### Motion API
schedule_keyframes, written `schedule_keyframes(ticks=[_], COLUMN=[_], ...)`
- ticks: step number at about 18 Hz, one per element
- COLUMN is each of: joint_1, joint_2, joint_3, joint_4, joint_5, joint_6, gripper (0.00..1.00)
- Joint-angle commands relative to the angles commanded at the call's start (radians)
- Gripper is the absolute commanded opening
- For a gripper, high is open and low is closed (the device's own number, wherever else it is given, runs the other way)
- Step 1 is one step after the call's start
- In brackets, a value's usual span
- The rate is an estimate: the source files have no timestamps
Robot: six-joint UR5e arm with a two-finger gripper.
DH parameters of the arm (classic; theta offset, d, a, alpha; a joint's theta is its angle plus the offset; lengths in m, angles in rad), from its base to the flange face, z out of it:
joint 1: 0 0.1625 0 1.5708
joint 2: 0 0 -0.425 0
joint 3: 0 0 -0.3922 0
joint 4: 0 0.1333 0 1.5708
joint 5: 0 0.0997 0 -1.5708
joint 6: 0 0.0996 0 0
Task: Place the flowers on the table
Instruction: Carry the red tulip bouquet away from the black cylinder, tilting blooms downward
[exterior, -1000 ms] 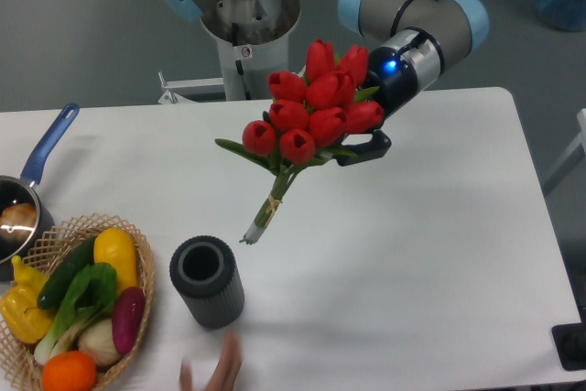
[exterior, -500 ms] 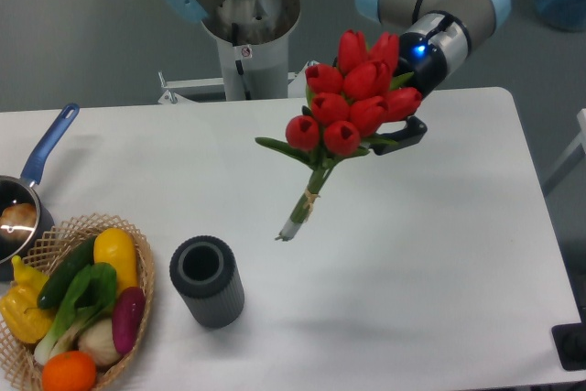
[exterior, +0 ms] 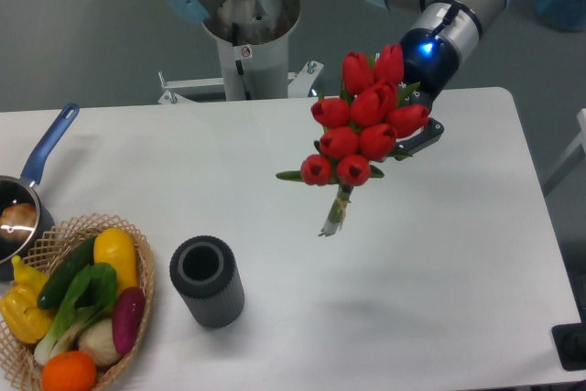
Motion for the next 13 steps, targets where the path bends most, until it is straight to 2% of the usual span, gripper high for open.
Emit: schedule_keyframes(ticks=[4,9,13], joint_1=[0.005,-0.008,-0.060], joint_2=[-0.003,-0.003,-0.011], joint_3=[0.009,0.003,0.002], joint_4=[0.000,0.000,-0.002], joint_5=[0.132,0.376,0.584], joint_6=[-0.008,0.028,0.077], gripper=[0.37,0.37,0.37])
